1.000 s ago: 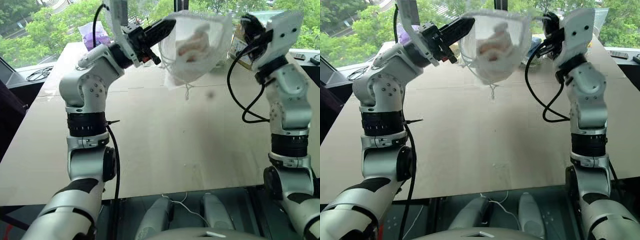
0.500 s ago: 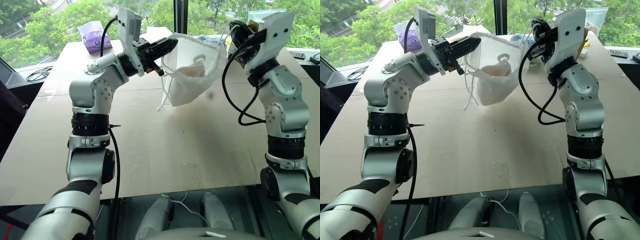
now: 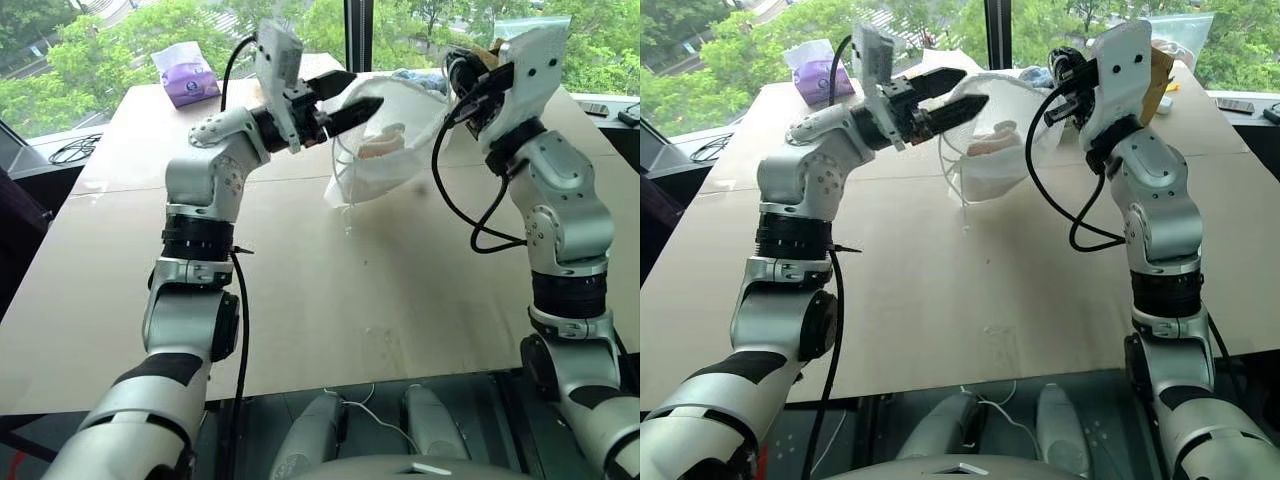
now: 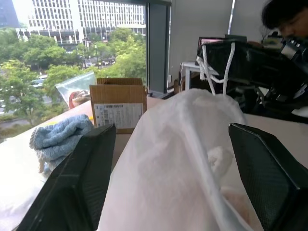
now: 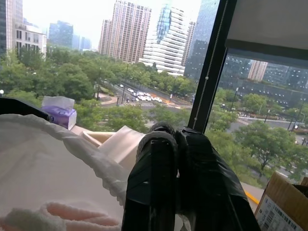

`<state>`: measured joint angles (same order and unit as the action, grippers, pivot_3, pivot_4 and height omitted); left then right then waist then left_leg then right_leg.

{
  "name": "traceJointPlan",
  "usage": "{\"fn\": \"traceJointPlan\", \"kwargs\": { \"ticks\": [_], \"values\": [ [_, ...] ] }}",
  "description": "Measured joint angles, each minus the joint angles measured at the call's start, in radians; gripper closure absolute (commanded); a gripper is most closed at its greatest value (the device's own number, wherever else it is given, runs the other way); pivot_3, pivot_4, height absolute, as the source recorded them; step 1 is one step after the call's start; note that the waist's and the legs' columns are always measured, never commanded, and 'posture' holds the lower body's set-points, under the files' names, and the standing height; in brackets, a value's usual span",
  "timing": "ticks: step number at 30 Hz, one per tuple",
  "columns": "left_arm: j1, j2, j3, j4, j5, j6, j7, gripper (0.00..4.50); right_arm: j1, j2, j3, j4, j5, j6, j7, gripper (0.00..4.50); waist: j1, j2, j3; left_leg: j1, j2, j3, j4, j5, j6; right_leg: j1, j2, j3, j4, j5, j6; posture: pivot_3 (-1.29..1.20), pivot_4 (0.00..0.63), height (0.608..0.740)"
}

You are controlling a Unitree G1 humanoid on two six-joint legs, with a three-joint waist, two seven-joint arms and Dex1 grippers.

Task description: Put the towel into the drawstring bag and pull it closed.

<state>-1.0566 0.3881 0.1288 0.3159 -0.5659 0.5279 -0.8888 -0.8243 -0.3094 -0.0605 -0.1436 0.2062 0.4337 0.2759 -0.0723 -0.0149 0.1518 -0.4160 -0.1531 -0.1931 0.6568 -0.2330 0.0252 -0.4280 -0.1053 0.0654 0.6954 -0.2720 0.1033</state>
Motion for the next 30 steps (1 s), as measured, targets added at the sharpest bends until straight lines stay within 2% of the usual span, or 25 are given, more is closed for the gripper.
{"fn": "traceJointPlan", "kwargs": {
  "ticks": [3,6,8,11,16,20,24,28,30],
  "values": [
    [0.0,-0.011,0.136,-0.016,-0.133,0.076,0.056,0.93,-0.041,0.026,-0.023,0.007,-0.012,0.0,-0.071,4.5,0.0,0.0,0.0,0.0,0.0,0.0,0.0,0.0,0.0,0.0,0.0,0.0,0.0,0.0,0.0,0.0,0.15,0.74],
    [0.015,-0.006,0.208,-0.02,-0.19,0.118,0.106,0.93,-0.09,0.054,-0.06,0.021,-0.016,-0.003,-0.134,4.5,0.002,0.0,0.0,0.0,0.0,0.0,0.001,0.0,0.0,0.0,0.0,0.0,0.0,0.0,0.0,0.0,0.15,0.74],
    [0.045,-0.005,0.236,-0.045,-0.227,0.151,0.13,0.93,-0.119,0.071,-0.067,0.037,-0.018,-0.004,-0.163,4.5,0.002,0.0,0.0,0.0,0.0,0.0,0.001,0.0,0.0,0.0,0.0,0.0,0.0,0.0,0.0,0.0,0.15,0.74],
    [0.115,0.014,0.214,-0.111,-0.239,0.188,0.134,0.93,-0.141,0.095,-0.066,0.054,-0.021,-0.006,-0.188,4.5,0.0,0.0,0.0,0.0,0.0,0.0,0.001,0.0,0.0,0.0,0.0,0.0,0.0,0.0,0.0,0.0,0.15,0.74],
    [0.309,0.088,0.104,-0.222,-0.176,0.216,0.104,0.93,-0.146,0.106,-0.052,0.085,-0.038,-0.022,-0.191,4.5,-0.006,0.0,0.0,0.001,0.0,0.001,0.0,0.0,0.0,0.0,0.0,0.001,0.001,0.0,0.0,0.0,0.15,0.74],
    [0.392,0.096,0.007,-0.246,-0.069,0.139,0.09,0.93,-0.141,0.111,-0.04,0.084,-0.039,-0.023,-0.18,4.5,0.001,0.0,0.0,0.001,0.0,0.001,0.0,0.0,0.0,0.0,0.0,0.0,0.0,0.0,0.0,0.0,0.15,0.74],
    [0.389,0.049,-0.039,-0.179,0.059,-0.004,0.147,0.93,-0.116,0.114,-0.017,0.076,-0.036,-0.022,-0.152,4.5,0.005,0.001,-0.001,0.001,0.0,0.001,0.0,0.0,0.0,0.0,0.0,0.0,0.0,0.0,-0.001,0.0,0.15,0.74],
    [0.326,-0.006,-0.059,0.016,0.182,-0.174,0.21,0.93,-0.092,0.129,0.0,0.019,0.018,-0.011,-0.082,4.5,0.002,0.001,-0.001,0.0,0.0,0.001,0.0,0.0,0.0,0.0,0.0,0.0,0.0,0.0,-0.001,0.0,0.15,0.74],
    [0.298,-0.014,-0.06,0.058,0.201,-0.213,0.213,0.93,-0.086,0.13,0.016,-0.009,0.043,0.0,-0.048,4.5,0.001,0.001,-0.001,0.0,0.0,0.001,0.0,0.0,0.0,0.0,-0.001,0.0,0.0,0.0,-0.001,0.0,0.15,0.74]
  ]
}}
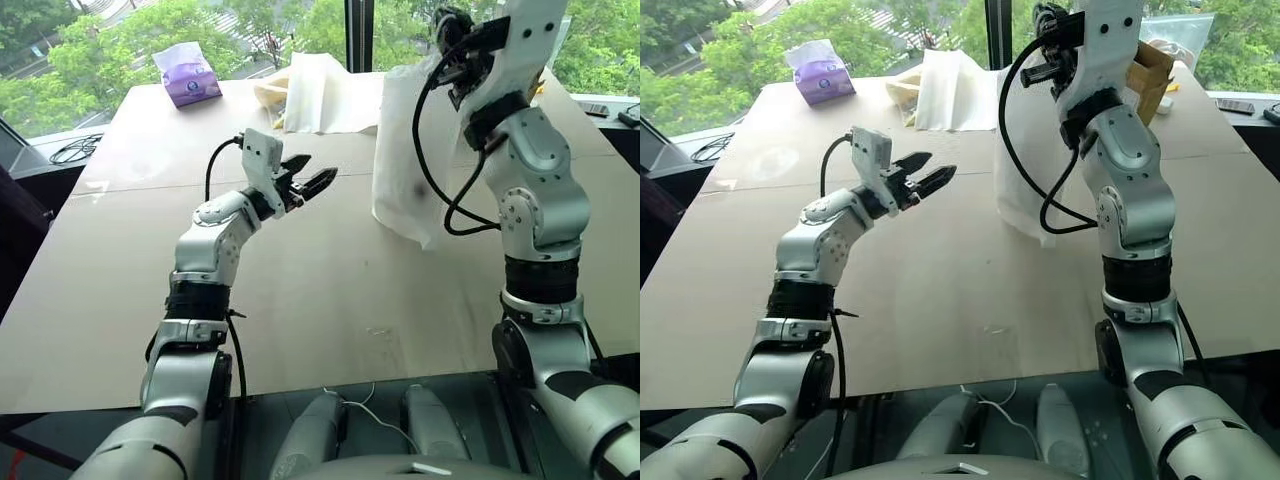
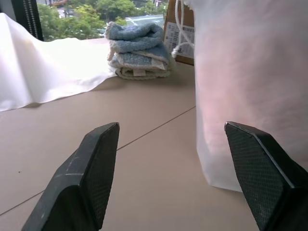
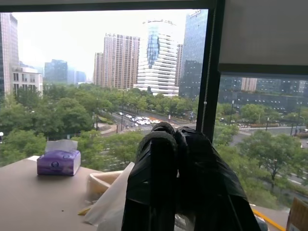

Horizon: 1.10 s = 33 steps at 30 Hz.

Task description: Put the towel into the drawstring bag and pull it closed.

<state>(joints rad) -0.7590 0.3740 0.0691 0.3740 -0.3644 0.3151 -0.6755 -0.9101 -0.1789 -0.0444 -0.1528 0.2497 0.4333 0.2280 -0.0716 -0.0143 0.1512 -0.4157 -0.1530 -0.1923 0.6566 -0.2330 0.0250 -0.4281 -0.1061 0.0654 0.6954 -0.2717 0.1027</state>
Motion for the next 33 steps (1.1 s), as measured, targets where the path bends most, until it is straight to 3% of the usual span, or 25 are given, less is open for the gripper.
{"fn": "traceJointPlan", "kwargs": {
  "ticks": [9,24,33],
  "values": [
    [-0.027,-0.053,-0.069,0.114,0.07,-0.083,-0.083,0.93,0.098,-0.045,0.024,-0.104,0.097,0.08,0.117,4.5,0.0,0.0,0.0,0.0,0.0,0.0,0.0,0.0,0.0,0.0,0.0,-0.001,0.0,0.0,0.0,0.0,0.15,0.74],
    [-0.057,-0.026,-0.077,0.306,0.186,-0.262,-0.094,0.93,0.32,-0.289,-0.053,-0.296,0.405,0.309,0.334,4.5,0.009,-0.001,0.0,0.0,0.0,0.0,-0.001,0.0,0.001,0.0,-0.001,-0.001,-0.001,0.0,0.0,0.0,0.15,0.74],
    [-0.094,-0.024,-0.052,0.346,0.174,-0.336,-0.139,0.93,0.384,-0.39,-0.052,-0.362,0.484,0.399,0.352,4.5,0.018,-0.001,0.0,0.0,0.0,0.0,-0.001,0.0,0.001,0.0,-0.002,-0.001,-0.001,0.0,0.0,0.0,0.15,0.74]
  ]
}}
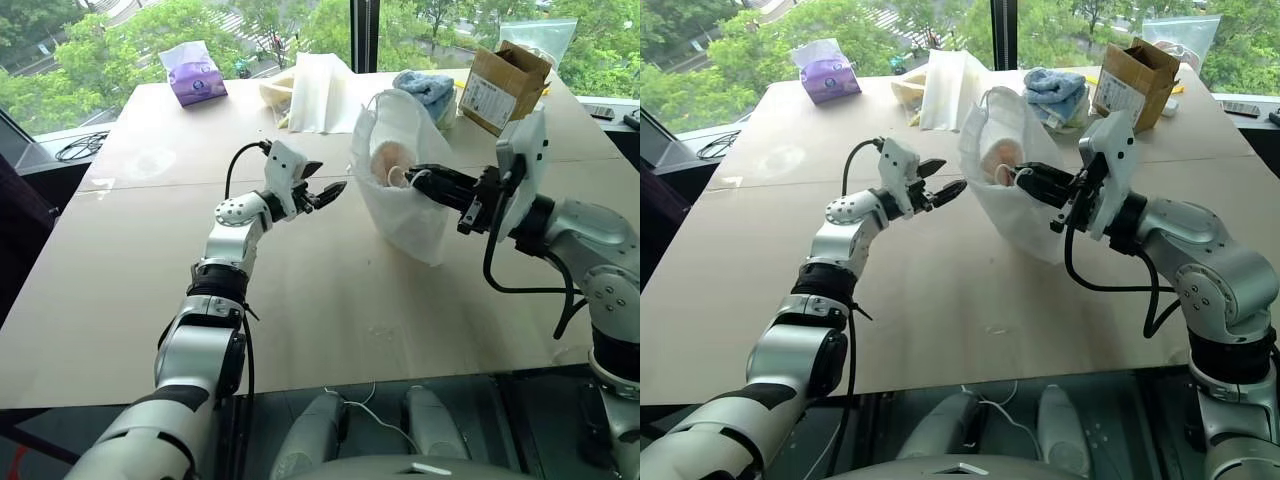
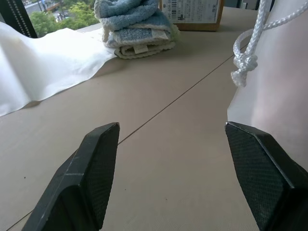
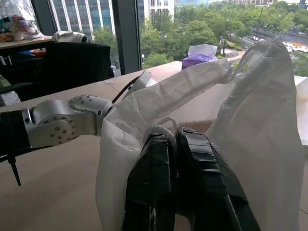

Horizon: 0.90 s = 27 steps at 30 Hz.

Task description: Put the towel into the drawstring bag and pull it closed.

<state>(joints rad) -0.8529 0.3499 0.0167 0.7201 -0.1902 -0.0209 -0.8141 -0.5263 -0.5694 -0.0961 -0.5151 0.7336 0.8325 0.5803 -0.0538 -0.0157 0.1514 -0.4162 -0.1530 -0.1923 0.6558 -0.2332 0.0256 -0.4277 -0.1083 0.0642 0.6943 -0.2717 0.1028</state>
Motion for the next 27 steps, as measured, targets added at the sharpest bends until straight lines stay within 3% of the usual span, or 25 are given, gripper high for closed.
{"fn": "traceJointPlan", "kwargs": {
  "ticks": [9,15,26,27],
  "values": [
    [-0.038,0.013,-0.011,0.012,0.007,-0.043,-0.121,0.93,0.005,-0.015,-0.004,-0.018,0.03,0.019,-0.022,4.5,0.013,-0.001,0.0,0.0,0.0,0.0,0.0,0.0,0.0,0.0,0.001,0.0,0.0,0.0,0.0,0.0,0.15,0.74],
    [-0.174,-0.011,-0.017,0.147,0.041,-0.155,-0.123,0.93,0.005,-0.017,0.001,-0.024,0.039,0.025,-0.025,4.5,0.016,-0.001,0.0,0.0,0.0,0.0,0.0,0.0,0.0,0.001,0.001,-0.001,-0.001,0.0,0.0,0.0,0.15,0.74],
    [-0.281,-0.067,-0.039,0.367,0.11,-0.246,-0.157,0.93,0.015,-0.025,0.0,-0.031,0.022,0.011,-0.043,4.5,0.014,-0.002,0.001,-0.001,0.0,-0.001,0.0,0.0,0.0,0.001,0.001,-0.002,0.0,0.0,0.0,0.0,0.15,0.74],
    [-0.292,-0.072,-0.039,0.376,0.112,-0.252,-0.155,1.15,0.021,-0.024,0.0,-0.034,0.021,0.009,-0.044,4.5,0.014,-0.002,0.001,-0.001,0.0,-0.001,0.0,0.0,0.0,0.001,0.001,-0.002,0.0,0.0,0.0,0.0,0.15,0.74]
  ]
}}
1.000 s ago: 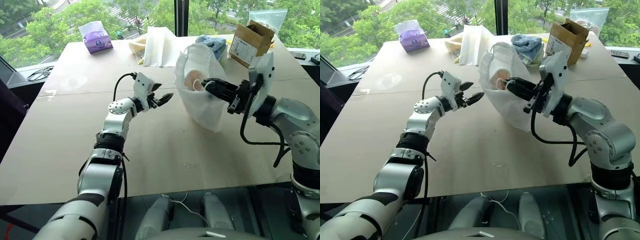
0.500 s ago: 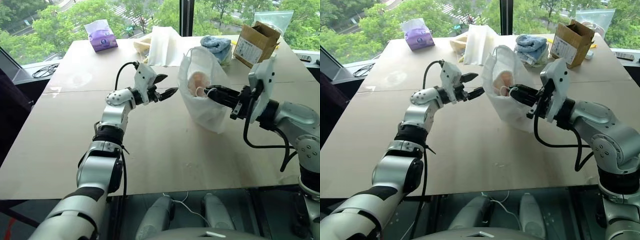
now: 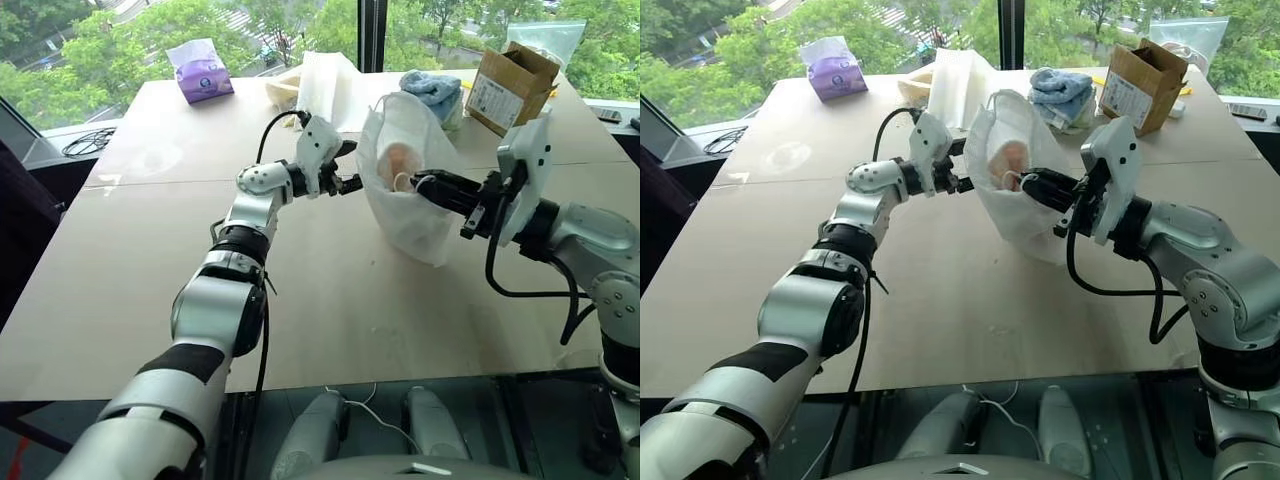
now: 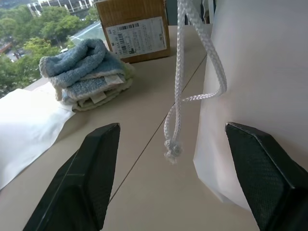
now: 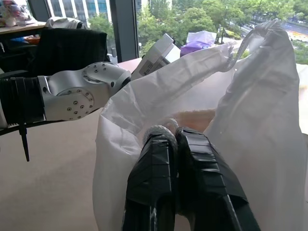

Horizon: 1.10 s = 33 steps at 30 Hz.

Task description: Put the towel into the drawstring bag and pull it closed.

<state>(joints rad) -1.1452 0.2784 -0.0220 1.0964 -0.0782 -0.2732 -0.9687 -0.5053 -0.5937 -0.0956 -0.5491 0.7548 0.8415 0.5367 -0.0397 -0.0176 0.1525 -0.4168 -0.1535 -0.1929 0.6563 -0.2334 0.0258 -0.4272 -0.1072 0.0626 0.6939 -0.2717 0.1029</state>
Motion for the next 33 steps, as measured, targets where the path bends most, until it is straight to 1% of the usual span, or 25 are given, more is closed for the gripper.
{"fn": "traceJointPlan", "kwargs": {
  "ticks": [2,3,7,8,19,24,26,29,33],
  "values": [
    [-0.012,-0.009,0.001,0.016,0.003,-0.006,0.005,1.73,0.01,0.0,0.0,-0.003,-0.002,-0.006,-0.002,4.5,-0.001,0.0,0.0,0.0,0.0,0.0,0.0,0.0,0.0,0.0,0.0,0.0,0.0,0.0,0.0,0.0,0.15,0.74],
    [-0.012,-0.014,0.001,0.02,0.004,-0.008,0.007,2.13,0.016,0.0,0.0,-0.005,-0.003,-0.011,-0.003,4.5,-0.001,0.0,0.0,0.0,0.0,0.0,0.0,0.0,0.0,0.0,0.0,0.0,0.0,0.0,0.0,0.0,0.15,0.74],
    [-0.012,-0.028,0.001,0.054,0.02,-0.019,0.027,4.14,0.029,0.0,0.0,-0.005,-0.008,-0.027,-0.006,4.5,-0.002,0.0,0.0,0.0,0.0,0.0,0.0,0.0,0.0,0.0,0.0,0.0,0.0,0.0,0.0,0.0,0.15,0.74],
    [-0.012,-0.03,0.001,0.06,0.027,-0.019,0.043,4.48,0.03,0.0,0.0,-0.005,-0.009,-0.03,-0.006,4.5,-0.002,0.0,0.0,0.0,0.0,0.0,0.0,0.0,0.0,0.0,0.0,0.0,0.0,0.0,0.0,0.0,0.15,0.74],
    [-0.012,-0.013,0.02,0.075,0.076,-0.044,0.231,4.48,0.04,0.001,-0.016,0.014,-0.045,-0.065,-0.038,4.5,-0.002,0.0,0.0,0.0,0.0,0.0,0.0,0.0,0.0,0.0,0.0,0.0,0.0,0.0,0.0,0.0,0.15,0.74],
    [-0.012,0.028,0.104,0.066,0.031,-0.047,0.317,4.48,0.034,-0.024,-0.159,0.057,-0.028,-0.07,-0.065,4.5,-0.001,-0.001,0.0,0.0,0.0,0.0,0.0,0.0,0.0,0.0,0.0,0.0,0.0,0.0,0.0,0.0,0.15,0.74],
    [-0.021,0.052,0.125,0.061,0.028,-0.053,0.36,4.48,0.011,-0.024,-0.223,0.069,-0.005,-0.077,-0.087,4.5,-0.002,-0.001,0.0,0.0,0.0,0.0,0.0,0.0,0.0,0.0,0.0,0.001,0.001,0.0,0.0,0.0,0.15,0.74],
    [-0.053,0.083,0.155,0.061,0.02,-0.063,0.447,4.48,-0.032,-0.021,-0.275,0.1,-0.001,-0.103,-0.126,4.5,-0.002,-0.001,0.001,0.0,0.0,0.0,0.001,0.0,0.0,0.0,0.0,0.001,0.001,0.0,0.0,0.0,0.15,0.74],
    [-0.112,0.153,0.206,0.056,0.016,-0.083,0.598,4.48,-0.091,-0.004,-0.327,0.176,-0.033,-0.163,-0.207,4.5,-0.003,-0.002,0.001,0.0,0.0,0.001,0.001,0.0,0.0,-0.001,-0.002,0.002,0.001,0.0,0.0,0.0,0.15,0.74]
  ]
}}
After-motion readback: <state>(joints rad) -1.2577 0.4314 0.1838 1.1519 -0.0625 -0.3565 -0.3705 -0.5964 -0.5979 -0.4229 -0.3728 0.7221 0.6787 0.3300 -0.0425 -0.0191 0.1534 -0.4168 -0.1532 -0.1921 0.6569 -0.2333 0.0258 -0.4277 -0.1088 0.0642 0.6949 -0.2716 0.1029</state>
